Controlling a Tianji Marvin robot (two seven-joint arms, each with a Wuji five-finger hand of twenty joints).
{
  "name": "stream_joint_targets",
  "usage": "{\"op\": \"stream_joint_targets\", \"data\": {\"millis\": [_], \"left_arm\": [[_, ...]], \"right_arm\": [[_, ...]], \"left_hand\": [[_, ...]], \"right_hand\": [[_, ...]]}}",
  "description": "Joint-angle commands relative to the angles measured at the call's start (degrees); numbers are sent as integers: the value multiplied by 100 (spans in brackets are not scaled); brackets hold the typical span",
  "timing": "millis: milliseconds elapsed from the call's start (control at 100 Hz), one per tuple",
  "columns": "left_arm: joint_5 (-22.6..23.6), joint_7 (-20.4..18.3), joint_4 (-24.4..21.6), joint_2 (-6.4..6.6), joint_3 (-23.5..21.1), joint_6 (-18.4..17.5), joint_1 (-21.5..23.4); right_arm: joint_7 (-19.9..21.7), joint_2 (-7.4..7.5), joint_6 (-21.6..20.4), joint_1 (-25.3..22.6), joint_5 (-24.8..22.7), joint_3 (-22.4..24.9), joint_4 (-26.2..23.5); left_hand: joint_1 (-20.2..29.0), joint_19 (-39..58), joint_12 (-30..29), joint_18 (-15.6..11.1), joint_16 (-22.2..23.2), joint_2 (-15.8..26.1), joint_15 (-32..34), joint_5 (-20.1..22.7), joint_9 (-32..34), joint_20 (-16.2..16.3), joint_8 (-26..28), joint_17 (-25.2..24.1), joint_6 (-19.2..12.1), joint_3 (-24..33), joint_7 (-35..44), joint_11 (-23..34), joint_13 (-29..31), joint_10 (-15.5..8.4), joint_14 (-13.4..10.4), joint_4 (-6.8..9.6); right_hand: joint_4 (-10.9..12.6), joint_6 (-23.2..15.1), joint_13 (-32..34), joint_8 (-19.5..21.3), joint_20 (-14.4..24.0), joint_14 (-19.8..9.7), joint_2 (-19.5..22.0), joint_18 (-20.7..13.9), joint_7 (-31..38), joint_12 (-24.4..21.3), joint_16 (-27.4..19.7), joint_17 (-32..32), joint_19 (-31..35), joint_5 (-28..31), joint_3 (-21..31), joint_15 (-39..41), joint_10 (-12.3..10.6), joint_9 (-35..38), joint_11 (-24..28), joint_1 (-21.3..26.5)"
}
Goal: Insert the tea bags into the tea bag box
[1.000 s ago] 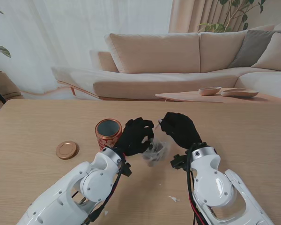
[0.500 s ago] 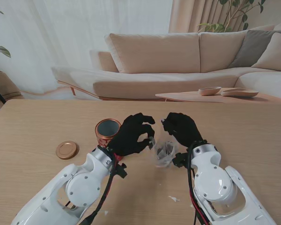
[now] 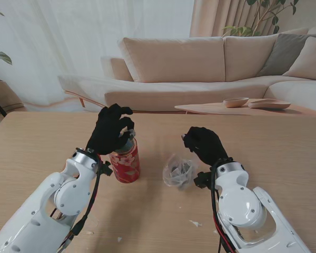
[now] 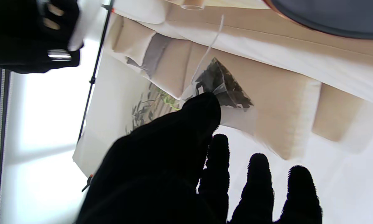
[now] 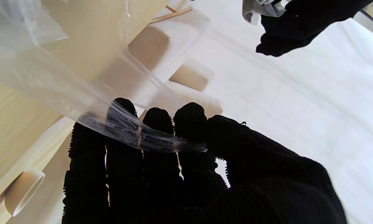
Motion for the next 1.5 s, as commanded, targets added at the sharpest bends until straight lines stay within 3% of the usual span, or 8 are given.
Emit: {"op": "stream_joint_targets", "data": {"millis": [0,430,620,690,790,1190,1410,1490], "left_arm": [[30,-28,116,37,-73,114,-63],[227,-277,539,95,46,667,-222],[309,-497,540,139,45,758,-236],[321,-535,537,147,38,760,-237],[305,-580,501,156,3,698,-212],[47,-789,-155,191,-169,-19,272],[-439,-1162,-634,224,153,-217,545],[-525,-1248,-707,232,363,-166,542]], "right_arm": [[68,-48,-7,-12,20,-29,-8],[56,-48,-51,1,9,-59,-2],[48,-50,-61,-4,15,-62,-6],[47,-51,-64,-3,18,-63,-7],[47,-51,-69,-3,21,-62,-10],[30,-57,-76,13,35,-81,-26],[16,-63,-52,53,36,-136,-26],[5,-65,-59,52,34,-148,-35]], "left_hand": [[130,-18,-36,-80,-73,65,-23,353,25,89,177,-47,-247,250,156,-60,-84,152,-12,-112],[143,-33,-135,-121,-79,145,-170,283,-66,64,-235,-99,-216,-10,-213,-214,-120,122,-47,-93],[-467,-84,-347,-203,-38,219,-455,-158,-381,-58,-1782,-120,-312,276,-1960,-433,-165,-18,-149,49],[-1040,-103,-459,-221,25,490,-569,-277,-451,-160,-2436,-109,-427,642,-2728,-535,-180,-68,-172,353],[-1409,-155,-575,-237,35,401,-683,-578,-461,-275,-2818,-94,-578,653,-3105,-733,-212,-88,-189,346],[-1671,-142,-462,-192,34,214,-799,-541,-463,-365,-2837,-102,-777,708,-2862,-704,-141,-43,-144,277],[-1700,-73,-477,-142,25,149,-816,-188,-372,-266,-2546,-131,-1010,768,-2339,-631,-49,-22,-88,247],[-1618,-75,-484,-132,29,39,-809,-153,-369,-242,-2310,-130,-1080,707,-2106,-615,-21,-39,-79,102]], "right_hand": [[71,-212,-9,-49,130,-69,78,-41,142,88,61,-66,299,78,105,126,240,-10,253,-89],[72,-211,-6,-49,134,-67,81,-43,143,90,61,-62,298,81,109,125,233,-13,251,-91],[71,-214,-2,-48,136,-63,77,-40,144,91,56,-62,298,80,109,115,238,-13,251,-91],[70,-212,-2,-49,137,-63,77,-39,143,92,56,-60,299,79,108,115,236,-10,252,-95],[70,-208,-2,-49,137,-67,77,-42,143,92,56,-63,297,82,108,114,235,-12,252,-93],[72,-206,0,-47,139,-68,80,-45,142,93,54,-65,295,81,109,111,238,-10,252,-91],[71,-209,2,-46,141,-71,80,-53,141,94,55,-61,298,78,107,113,239,-7,253,-90],[71,-211,0,-46,142,-70,75,-48,141,94,55,-62,298,77,105,113,237,-11,252,-93]]}}
